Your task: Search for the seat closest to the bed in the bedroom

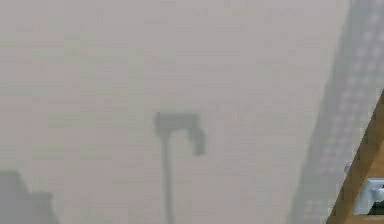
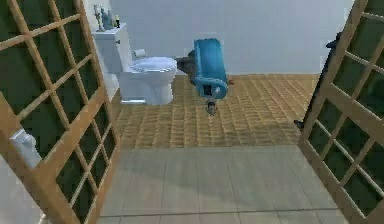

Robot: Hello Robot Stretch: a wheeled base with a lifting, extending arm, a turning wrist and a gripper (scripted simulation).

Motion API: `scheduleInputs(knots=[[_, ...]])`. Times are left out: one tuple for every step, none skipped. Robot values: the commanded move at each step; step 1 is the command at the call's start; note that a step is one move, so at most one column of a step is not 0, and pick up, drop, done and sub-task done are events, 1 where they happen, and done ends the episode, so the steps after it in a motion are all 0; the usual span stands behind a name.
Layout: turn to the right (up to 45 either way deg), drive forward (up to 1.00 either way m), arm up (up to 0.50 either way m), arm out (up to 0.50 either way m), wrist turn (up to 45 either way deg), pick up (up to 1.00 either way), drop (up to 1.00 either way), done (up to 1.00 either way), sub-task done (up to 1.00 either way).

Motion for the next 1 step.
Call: scheduleInputs(knots=[[-30.0, 0.0, 0.0, 0.0, 0.0, 0.0, 0.0, 0.0, 0.0]])
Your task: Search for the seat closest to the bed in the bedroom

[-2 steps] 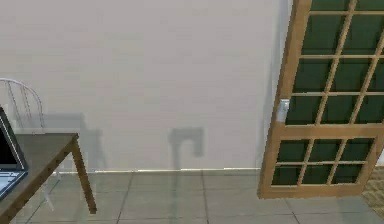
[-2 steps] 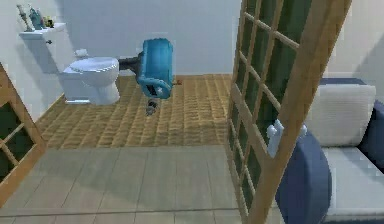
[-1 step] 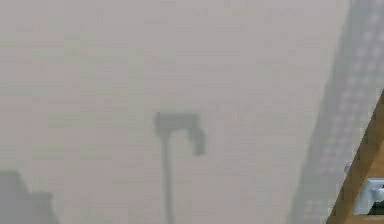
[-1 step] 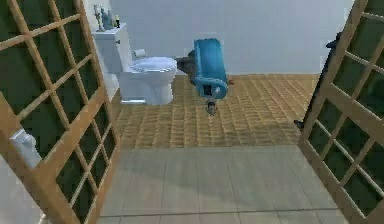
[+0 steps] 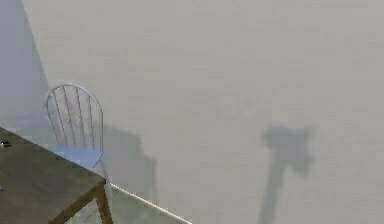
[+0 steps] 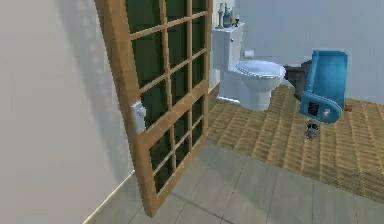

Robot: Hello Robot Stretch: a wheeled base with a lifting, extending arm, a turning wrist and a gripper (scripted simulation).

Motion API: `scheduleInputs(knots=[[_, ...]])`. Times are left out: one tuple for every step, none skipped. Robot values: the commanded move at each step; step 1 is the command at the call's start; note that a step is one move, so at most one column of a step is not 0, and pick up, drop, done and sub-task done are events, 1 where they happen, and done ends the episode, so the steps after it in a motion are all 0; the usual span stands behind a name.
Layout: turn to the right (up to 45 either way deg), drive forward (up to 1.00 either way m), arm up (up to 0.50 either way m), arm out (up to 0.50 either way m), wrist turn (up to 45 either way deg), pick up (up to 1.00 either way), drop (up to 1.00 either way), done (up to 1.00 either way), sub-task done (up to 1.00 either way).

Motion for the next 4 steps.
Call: scheduleInputs(knots=[[0.0, 0.5, 0.0, 0.0, 0.0, 0.0, 0.0, 0.0, 0.0], [45.0, 0.0, 0.0, 0.0, 0.0, 0.0, 0.0, 0.0, 0.0], [45.0, 0.0, 0.0, 0.0, 0.0, 0.0, 0.0, 0.0, 0.0], [45.0, 0.0, 0.0, 0.0, 0.0, 0.0, 0.0, 0.0, 0.0]])
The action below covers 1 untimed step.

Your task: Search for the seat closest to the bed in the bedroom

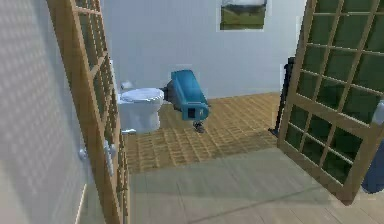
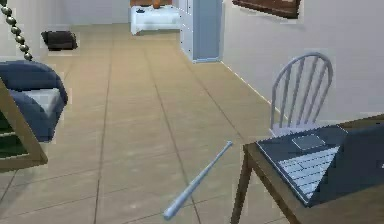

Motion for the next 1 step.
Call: scheduleInputs(knots=[[27.0, 0.0, 0.0, 0.0, 0.0, 0.0, 0.0, 0.0, 0.0]])
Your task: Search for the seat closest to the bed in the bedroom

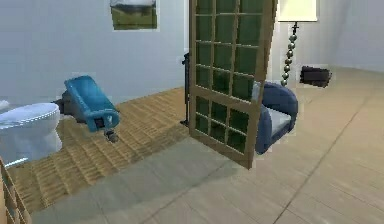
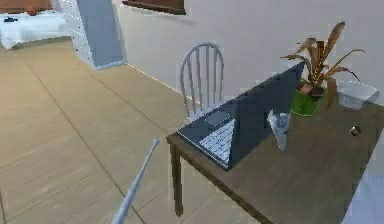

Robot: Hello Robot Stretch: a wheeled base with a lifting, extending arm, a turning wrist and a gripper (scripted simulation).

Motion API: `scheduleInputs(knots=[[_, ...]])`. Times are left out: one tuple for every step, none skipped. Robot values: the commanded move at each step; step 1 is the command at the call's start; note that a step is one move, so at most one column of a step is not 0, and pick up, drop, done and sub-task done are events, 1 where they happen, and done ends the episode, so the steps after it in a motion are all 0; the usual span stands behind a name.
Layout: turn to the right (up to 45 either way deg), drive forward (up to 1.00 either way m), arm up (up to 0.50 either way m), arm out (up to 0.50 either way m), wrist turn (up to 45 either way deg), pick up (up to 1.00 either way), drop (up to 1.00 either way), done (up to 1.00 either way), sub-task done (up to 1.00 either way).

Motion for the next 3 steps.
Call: scheduleInputs(knots=[[0.0, 0.4, 0.0, 0.0, 0.0, 0.0, 0.0, 0.0, 0.0], [45.0, 0.0, 0.0, 0.0, 0.0, 0.0, 0.0, 0.0, 0.0], [0.0, 0.75, 0.0, 0.0, 0.0, 0.0, 0.0, 0.0, 0.0]])
